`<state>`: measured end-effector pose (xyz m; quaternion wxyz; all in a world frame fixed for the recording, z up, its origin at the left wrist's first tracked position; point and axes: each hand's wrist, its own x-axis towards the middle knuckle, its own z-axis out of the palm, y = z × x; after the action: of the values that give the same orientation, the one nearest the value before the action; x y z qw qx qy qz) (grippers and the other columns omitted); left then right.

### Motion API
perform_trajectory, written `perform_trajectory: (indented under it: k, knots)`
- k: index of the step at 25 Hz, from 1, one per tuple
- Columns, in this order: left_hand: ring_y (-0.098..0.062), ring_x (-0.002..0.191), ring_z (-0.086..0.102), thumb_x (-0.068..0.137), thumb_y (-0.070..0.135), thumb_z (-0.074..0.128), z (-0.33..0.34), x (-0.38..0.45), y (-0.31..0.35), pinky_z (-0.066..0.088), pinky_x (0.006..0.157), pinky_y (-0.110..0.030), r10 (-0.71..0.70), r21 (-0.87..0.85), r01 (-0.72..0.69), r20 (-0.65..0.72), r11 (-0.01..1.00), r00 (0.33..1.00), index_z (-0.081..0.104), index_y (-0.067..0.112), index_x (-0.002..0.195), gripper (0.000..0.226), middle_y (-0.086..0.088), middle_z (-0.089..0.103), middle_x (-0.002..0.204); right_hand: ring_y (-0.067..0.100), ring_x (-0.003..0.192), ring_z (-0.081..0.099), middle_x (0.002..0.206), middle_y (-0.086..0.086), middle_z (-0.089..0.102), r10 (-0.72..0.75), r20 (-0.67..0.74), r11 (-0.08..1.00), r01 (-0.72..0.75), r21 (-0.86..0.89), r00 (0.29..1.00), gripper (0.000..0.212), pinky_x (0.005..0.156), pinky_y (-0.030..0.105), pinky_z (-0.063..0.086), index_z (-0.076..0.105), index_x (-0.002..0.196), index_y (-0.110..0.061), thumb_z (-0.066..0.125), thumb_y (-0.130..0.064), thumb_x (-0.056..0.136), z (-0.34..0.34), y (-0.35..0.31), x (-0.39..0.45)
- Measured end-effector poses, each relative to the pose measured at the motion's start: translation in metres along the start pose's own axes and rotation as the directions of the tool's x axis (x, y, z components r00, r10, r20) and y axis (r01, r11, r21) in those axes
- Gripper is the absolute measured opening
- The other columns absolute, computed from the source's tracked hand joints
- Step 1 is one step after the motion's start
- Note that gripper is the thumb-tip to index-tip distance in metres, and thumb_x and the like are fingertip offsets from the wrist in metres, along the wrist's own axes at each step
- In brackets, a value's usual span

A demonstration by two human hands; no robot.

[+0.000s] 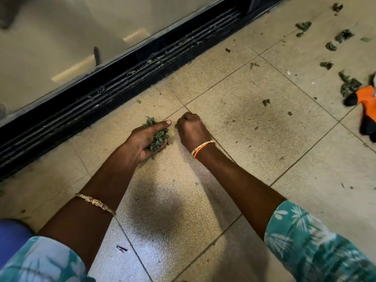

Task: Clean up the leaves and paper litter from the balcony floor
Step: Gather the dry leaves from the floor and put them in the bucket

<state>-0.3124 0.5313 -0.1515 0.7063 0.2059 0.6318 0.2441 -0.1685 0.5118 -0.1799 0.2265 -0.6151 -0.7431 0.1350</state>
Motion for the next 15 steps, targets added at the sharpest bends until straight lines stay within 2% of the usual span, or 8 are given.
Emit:
perform_trajectory:
  k: [2, 5, 6, 7, 10, 13, 15]
  knots:
    - [-0.01, 0.048, 0.059, 0.073, 0.023, 0.08, 0.014, -0.001, 0.0, 0.052, 0.047, -0.021, -0.001, 0.002, 0.001, 0.02, 1.0, 1.0, 0.062, 0.013, 0.083, 0.023, -0.002, 0.061, 0.07, 0.035, 0.079, 0.062, 0.082, 0.024, 0.065, 0.183, -0.134, 0.979, -0.168, 0.116, 0.974, 0.012, 0.074, 0.039, 0.05, 0.069, 0.08, 0.005, 0.057, 0.002, 0.081, -0.028, 0.021, 0.001]
    - [-0.013, 0.054, 0.061, 0.066, 0.025, 0.083, 0.034, -0.002, -0.004, 0.054, 0.048, -0.021, -0.011, 0.11, 0.002, 0.084, 0.994, 0.996, 0.063, 0.012, 0.088, 0.031, -0.005, 0.065, 0.072, 0.023, 0.078, 0.062, 0.085, 0.015, 0.069, 0.498, -0.374, 0.866, -0.425, 0.264, 0.783, 0.013, 0.074, 0.02, 0.043, 0.067, 0.086, 0.001, 0.056, 0.001, 0.08, -0.088, 0.085, -0.007]
    - [-0.013, 0.055, 0.061, 0.066, 0.026, 0.083, 0.039, -0.003, -0.005, 0.053, 0.047, -0.021, -0.022, 0.151, 0.005, 0.109, 0.989, 0.994, 0.064, 0.011, 0.088, 0.032, -0.006, 0.067, 0.073, 0.022, 0.079, 0.062, 0.086, 0.014, 0.069, 0.551, -0.396, 0.835, -0.485, 0.262, 0.735, 0.015, 0.071, 0.016, 0.039, 0.067, 0.088, 0.0, 0.055, 0.002, 0.079, -0.104, 0.107, -0.01]
    - [-0.013, 0.055, 0.062, 0.067, 0.026, 0.083, 0.045, -0.003, -0.006, 0.053, 0.047, -0.021, -0.03, 0.173, 0.008, 0.126, 0.985, 0.992, 0.064, 0.011, 0.089, 0.033, -0.006, 0.067, 0.074, 0.024, 0.082, 0.064, 0.088, 0.015, 0.07, 0.581, -0.385, 0.813, -0.534, 0.232, 0.717, 0.018, 0.073, 0.017, 0.039, 0.067, 0.09, -0.001, 0.054, 0.003, 0.079, -0.117, 0.128, -0.012]
    - [-0.013, 0.056, 0.063, 0.057, 0.031, 0.085, 0.057, -0.001, -0.004, 0.053, 0.046, -0.022, -0.035, 0.181, 0.009, 0.143, 0.983, 0.989, 0.064, 0.01, 0.093, 0.046, -0.006, 0.067, 0.076, 0.032, 0.102, 0.061, 0.107, 0.02, 0.066, 0.588, -0.257, 0.797, -0.604, 0.021, 0.767, 0.027, 0.087, 0.026, 0.041, 0.068, 0.104, -0.001, 0.049, 0.002, 0.085, -0.125, 0.174, -0.008]
    - [-0.014, 0.055, 0.064, 0.05, 0.033, 0.085, 0.069, 0.003, -0.006, 0.051, 0.045, -0.021, -0.037, 0.203, 0.008, 0.137, 0.979, 0.99, 0.065, 0.009, 0.099, 0.058, -0.008, 0.068, 0.08, 0.032, 0.116, 0.048, 0.125, 0.017, 0.052, 0.59, -0.093, 0.801, -0.596, -0.054, 0.802, 0.029, 0.092, 0.028, 0.036, 0.06, 0.115, -0.002, 0.049, -0.005, 0.088, -0.105, 0.171, -0.009]
    - [-0.013, 0.055, 0.064, 0.048, 0.033, 0.085, 0.076, 0.005, -0.009, 0.05, 0.045, -0.02, -0.042, 0.203, 0.012, 0.143, 0.979, 0.989, 0.064, 0.009, 0.1, 0.061, -0.009, 0.067, 0.083, 0.038, 0.117, 0.044, 0.127, 0.022, 0.048, 0.477, -0.107, 0.869, -0.486, -0.095, 0.872, 0.032, 0.095, 0.032, 0.035, 0.058, 0.116, 0.001, 0.047, -0.012, 0.089, -0.082, 0.152, -0.021]
